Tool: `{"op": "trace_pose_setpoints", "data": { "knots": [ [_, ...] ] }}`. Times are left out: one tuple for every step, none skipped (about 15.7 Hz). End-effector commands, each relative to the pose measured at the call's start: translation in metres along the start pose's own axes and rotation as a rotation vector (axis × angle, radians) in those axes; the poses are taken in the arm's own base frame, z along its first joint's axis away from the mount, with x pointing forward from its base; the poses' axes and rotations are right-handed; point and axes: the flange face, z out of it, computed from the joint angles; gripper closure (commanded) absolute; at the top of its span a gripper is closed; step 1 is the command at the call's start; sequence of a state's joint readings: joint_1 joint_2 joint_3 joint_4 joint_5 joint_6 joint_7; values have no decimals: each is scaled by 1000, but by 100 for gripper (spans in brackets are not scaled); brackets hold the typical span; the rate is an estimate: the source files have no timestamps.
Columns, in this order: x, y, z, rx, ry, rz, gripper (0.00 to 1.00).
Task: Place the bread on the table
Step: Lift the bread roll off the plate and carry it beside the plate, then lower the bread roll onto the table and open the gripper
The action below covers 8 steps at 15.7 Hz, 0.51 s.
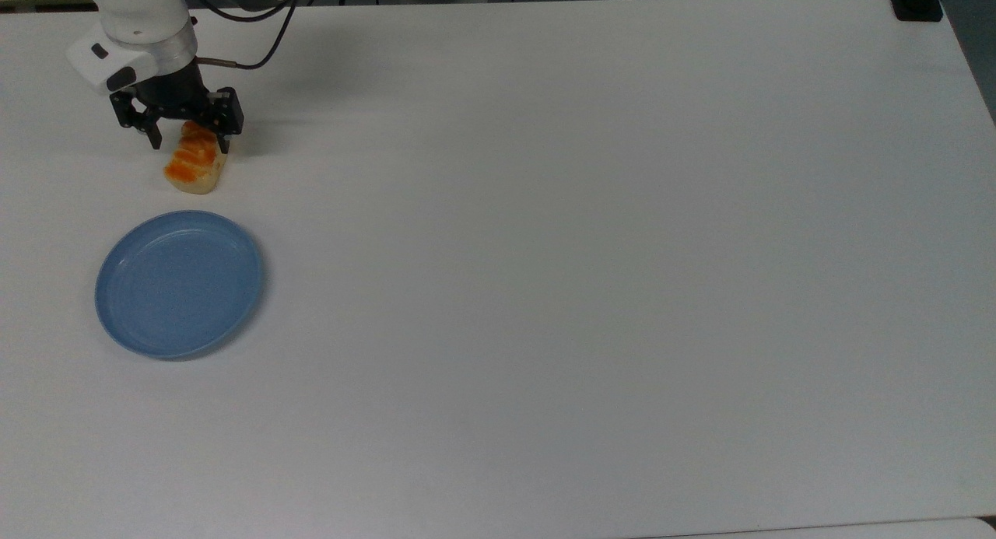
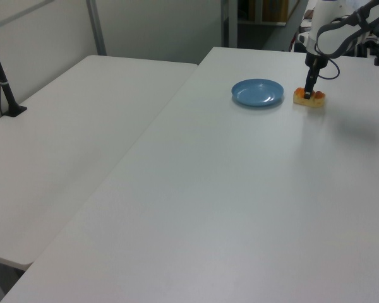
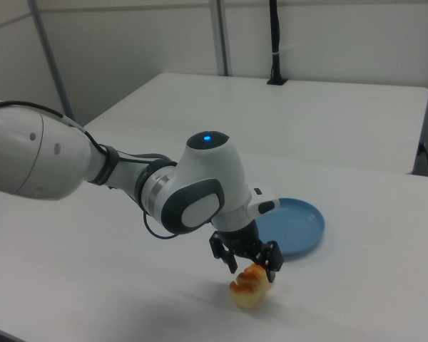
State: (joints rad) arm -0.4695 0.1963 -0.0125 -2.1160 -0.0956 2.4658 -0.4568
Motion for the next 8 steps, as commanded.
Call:
{"op": "trace_pose_setpoints", "data": {
  "knots": [
    [10, -9, -24, 28, -36, -23, 0],
    [17, -10, -38, 35, -52, -30, 0],
    [27, -16, -52, 43, -69, -33, 0],
    [42, -27, -69, 48, -78, -28, 0],
    [57, -39, -82, 51, -86, -13, 0],
    [71, -56, -96, 51, -84, -8, 0],
    [81, -73, -107, 49, -79, 3, 0],
    [89, -88, -117, 47, -73, 22, 0]
  ]
}}
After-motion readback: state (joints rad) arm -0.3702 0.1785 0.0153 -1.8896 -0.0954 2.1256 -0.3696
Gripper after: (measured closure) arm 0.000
